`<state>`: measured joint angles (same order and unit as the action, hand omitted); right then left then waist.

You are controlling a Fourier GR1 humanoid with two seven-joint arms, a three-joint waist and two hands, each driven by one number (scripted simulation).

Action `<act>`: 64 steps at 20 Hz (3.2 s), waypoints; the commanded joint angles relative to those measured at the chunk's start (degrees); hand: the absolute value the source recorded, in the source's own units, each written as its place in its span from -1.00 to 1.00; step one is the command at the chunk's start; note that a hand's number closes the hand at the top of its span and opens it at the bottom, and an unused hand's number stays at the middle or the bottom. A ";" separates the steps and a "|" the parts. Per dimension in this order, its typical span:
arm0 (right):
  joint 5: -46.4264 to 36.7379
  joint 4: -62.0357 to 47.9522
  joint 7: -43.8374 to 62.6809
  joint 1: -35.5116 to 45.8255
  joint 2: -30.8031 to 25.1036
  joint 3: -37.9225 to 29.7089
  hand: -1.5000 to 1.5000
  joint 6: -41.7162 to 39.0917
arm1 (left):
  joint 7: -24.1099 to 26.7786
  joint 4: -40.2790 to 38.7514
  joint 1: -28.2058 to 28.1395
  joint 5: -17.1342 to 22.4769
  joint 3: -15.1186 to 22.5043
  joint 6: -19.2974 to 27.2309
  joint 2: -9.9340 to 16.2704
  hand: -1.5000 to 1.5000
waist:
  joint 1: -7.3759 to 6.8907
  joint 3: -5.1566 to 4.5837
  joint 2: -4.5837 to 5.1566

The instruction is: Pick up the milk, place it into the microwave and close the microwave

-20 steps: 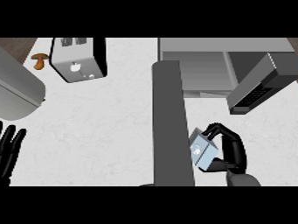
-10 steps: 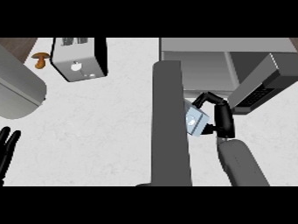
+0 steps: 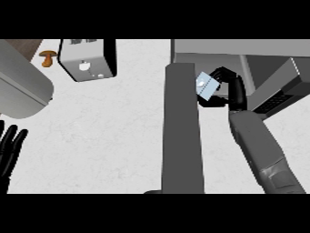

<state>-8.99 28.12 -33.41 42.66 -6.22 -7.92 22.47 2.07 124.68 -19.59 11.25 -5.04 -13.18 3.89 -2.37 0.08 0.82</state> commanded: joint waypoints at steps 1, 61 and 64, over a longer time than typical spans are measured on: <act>-0.66 -9.26 -3.13 4.42 -3.26 -2.90 1.00 2.88 | -1.37 0.31 0.79 0.59 -0.95 0.00 0.70 -1.00 | -0.64 0.06 0.30; 0.06 -18.15 -10.23 11.65 -8.66 -9.95 -1.00 1.81 | -0.85 1.17 -1.57 -12.23 9.09 1.68 -3.80 -1.00 | 0.52 0.02 -0.12; 1.10 -18.27 -10.91 9.65 -11.27 -10.80 -1.00 -2.91 | 4.42 -0.40 -4.10 -11.65 7.85 0.15 -3.42 -1.00 | 0.54 -0.01 -0.21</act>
<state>-9.03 10.29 -44.00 54.69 -16.23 -17.79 22.88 4.32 125.91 -23.35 -0.29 2.77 -12.80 0.93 -3.05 -0.40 0.50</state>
